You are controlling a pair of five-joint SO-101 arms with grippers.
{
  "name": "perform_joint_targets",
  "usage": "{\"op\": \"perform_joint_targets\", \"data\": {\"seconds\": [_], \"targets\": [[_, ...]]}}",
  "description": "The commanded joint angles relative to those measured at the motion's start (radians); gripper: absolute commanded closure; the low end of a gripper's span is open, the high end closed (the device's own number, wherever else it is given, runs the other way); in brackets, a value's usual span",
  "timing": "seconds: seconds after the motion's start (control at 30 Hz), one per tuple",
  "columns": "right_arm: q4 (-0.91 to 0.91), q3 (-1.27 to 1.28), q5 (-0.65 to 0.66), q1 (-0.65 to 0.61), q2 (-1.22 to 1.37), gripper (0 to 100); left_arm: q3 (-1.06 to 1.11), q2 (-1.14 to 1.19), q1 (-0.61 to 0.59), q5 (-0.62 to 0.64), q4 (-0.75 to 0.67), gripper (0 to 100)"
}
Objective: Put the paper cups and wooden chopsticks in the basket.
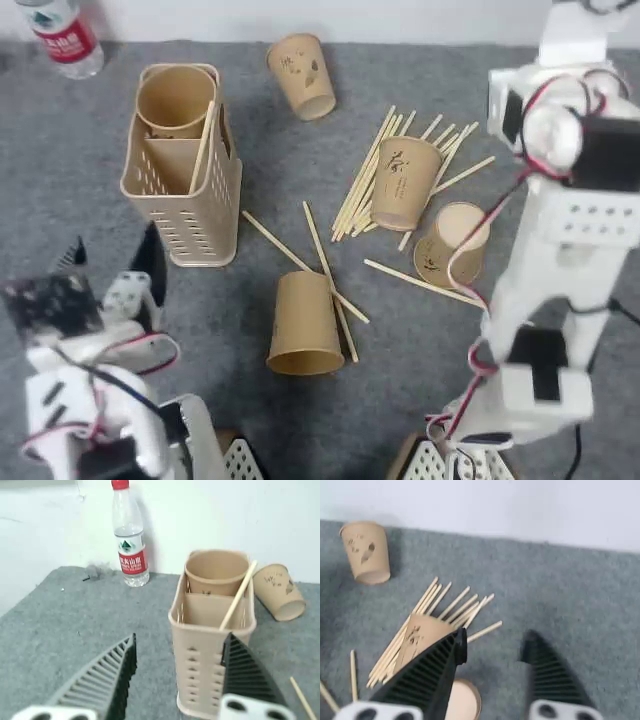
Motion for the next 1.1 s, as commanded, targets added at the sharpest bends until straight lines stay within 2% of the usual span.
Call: {"op": "perform_joint_targets", "data": {"seconds": [0.0, 0.23, 0.33, 0.47, 0.7, 0.83, 1.07], "targets": [[0.036, 0.124, -0.011, 0.002, -0.197, 92.1, -0.268, 0.321, 0.011, -0.006, 0.026, 75], [0.03, 0.402, 0.0, 0.002, -0.378, 84.5, -0.596, 0.76, 0.015, 0.0, 0.106, 75], [0.002, 0.539, 0.066, 0.004, -0.415, 83.6, -0.734, 0.948, 0.054, -0.097, 0.16, 75], [-0.036, 0.666, 0.11, 0.012, -0.472, 83.6, -0.984, 1.183, 0.123, -0.224, 0.311, 75], [-0.099, 0.816, 0.121, 0.012, -0.647, 83.6, -1.483, 1.619, 0.126, -0.238, 0.623, 75], [-0.17, 0.945, 0.123, 0.005, -0.759, 83.6, -1.6, 1.771, 0.074, -0.236, 0.615, 75], [-0.338, 1.221, 0.163, 0.005, -0.94, 83.5, -1.606, 1.944, 0.071, -0.281, 0.612, 75]]}}
